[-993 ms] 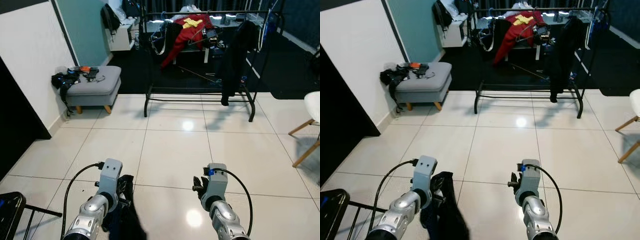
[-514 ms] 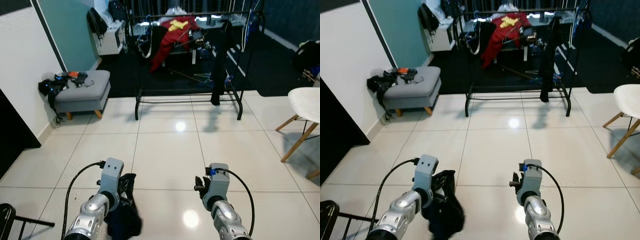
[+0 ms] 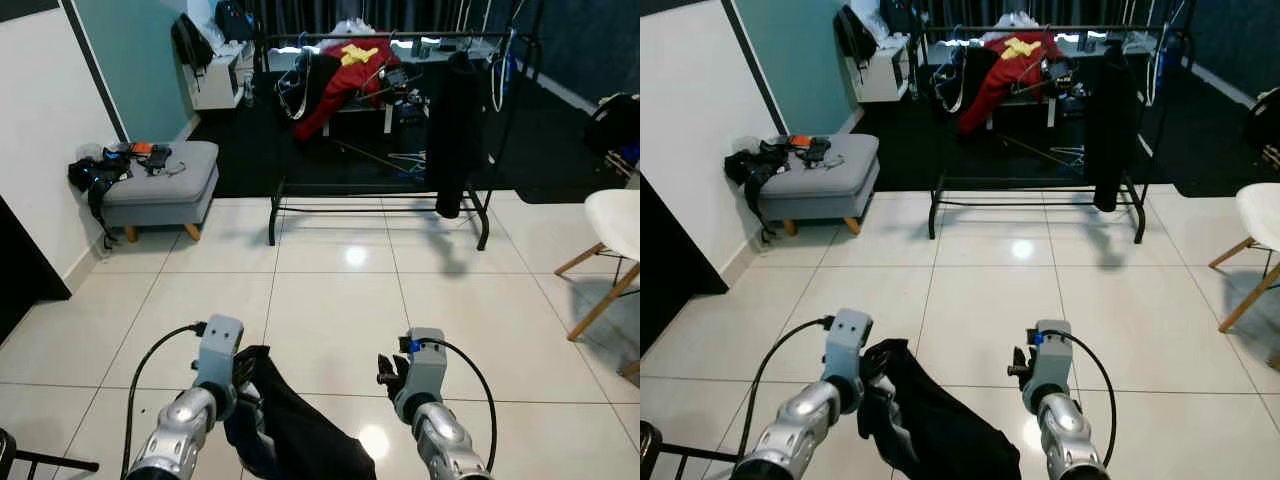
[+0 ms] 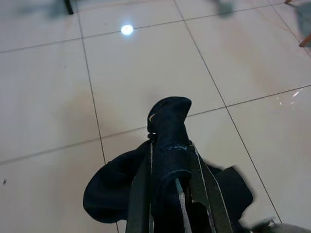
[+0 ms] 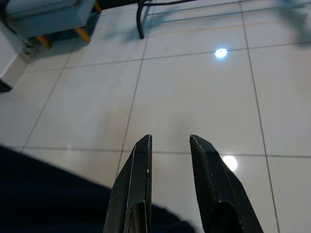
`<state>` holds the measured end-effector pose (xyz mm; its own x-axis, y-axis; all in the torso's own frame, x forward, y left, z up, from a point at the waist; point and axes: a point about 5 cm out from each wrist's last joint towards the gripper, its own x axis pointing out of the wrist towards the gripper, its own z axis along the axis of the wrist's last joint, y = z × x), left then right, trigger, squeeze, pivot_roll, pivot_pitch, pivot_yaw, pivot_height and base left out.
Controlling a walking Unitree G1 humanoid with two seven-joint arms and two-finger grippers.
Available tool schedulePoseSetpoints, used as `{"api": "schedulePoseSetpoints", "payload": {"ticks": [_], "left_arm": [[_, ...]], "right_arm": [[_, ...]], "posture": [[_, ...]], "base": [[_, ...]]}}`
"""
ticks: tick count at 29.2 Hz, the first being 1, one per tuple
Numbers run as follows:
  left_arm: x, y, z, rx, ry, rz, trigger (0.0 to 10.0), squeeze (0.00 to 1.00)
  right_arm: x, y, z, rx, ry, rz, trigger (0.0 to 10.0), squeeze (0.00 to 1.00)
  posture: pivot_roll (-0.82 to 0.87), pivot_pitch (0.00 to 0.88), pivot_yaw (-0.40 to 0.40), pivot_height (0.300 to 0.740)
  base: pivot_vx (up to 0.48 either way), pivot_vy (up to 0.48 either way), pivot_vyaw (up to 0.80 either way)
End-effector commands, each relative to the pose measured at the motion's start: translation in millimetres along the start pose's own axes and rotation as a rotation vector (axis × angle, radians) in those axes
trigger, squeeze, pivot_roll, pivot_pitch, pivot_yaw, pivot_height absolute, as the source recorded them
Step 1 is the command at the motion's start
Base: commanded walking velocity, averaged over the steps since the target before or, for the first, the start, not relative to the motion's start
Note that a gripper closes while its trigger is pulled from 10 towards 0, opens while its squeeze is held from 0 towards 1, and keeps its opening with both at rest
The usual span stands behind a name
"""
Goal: Hang hanger
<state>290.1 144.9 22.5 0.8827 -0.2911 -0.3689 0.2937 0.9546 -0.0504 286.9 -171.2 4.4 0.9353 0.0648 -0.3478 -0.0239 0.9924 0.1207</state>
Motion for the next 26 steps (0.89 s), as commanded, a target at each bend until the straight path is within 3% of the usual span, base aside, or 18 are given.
{"api": "schedulePoseSetpoints", "payload": {"ticks": [1,19,26], "left_arm": [[0.1,4.6,7.4,0.007,-0.032,0.009,10.0,0.00],[0.2,1.2,6.2,0.002,-0.040,0.008,10.0,0.00],[1.1,-1.0,5.7,-0.009,-0.039,0.008,10.0,0.00]], "right_arm": [[0.5,2.2,-0.7,0.008,0.006,0.002,10.0,0.00],[0.8,1.0,1.3,0.014,-0.005,0.005,10.0,0.00],[2.1,-0.2,4.3,0.030,-0.015,-0.005,10.0,0.00]], "posture": [[-0.03,0.005,0.077,0.740],[-0.03,0.000,0.074,0.740],[-0.04,0.000,0.074,0.740]], "base": [[0.341,0.000,0.00],[0.342,0.000,0.00],[0.343,0.000,-0.51]]}}
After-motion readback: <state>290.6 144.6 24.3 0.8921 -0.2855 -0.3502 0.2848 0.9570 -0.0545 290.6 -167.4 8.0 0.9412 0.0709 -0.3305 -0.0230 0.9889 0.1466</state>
